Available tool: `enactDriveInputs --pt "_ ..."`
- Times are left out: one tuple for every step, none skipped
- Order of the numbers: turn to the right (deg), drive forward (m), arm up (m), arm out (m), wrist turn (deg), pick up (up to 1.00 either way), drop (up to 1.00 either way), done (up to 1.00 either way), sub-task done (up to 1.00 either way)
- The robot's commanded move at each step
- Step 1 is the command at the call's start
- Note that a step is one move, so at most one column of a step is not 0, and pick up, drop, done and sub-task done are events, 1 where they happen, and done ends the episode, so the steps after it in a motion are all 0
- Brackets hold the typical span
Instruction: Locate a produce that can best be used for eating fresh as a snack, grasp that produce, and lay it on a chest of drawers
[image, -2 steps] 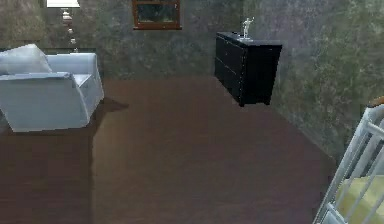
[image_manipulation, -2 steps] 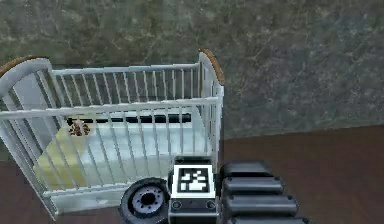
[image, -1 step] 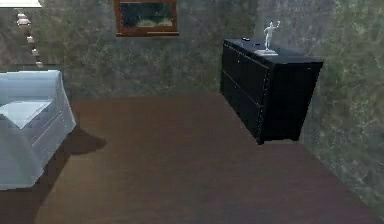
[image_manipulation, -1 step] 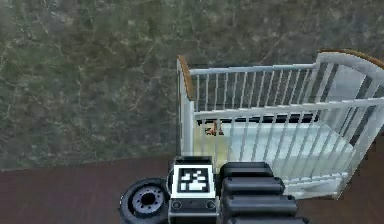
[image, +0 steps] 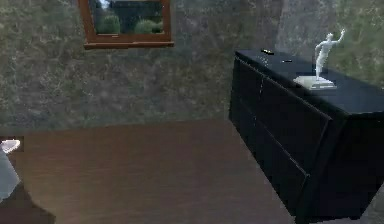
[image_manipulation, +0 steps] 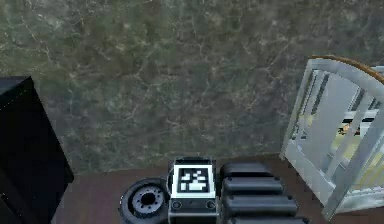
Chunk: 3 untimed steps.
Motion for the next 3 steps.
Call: enactDriveInputs --pt "0.0 1.0 0.0 0.0 0.0 0.0 0.0 0.0 0.0" --pt "0.0 0.65 0.0 0.0 0.0 0.0 0.0 0.0 0.0" --pt "-15.0 0.0 0.0 0.0 0.0 0.0 0.0 0.0 0.0"
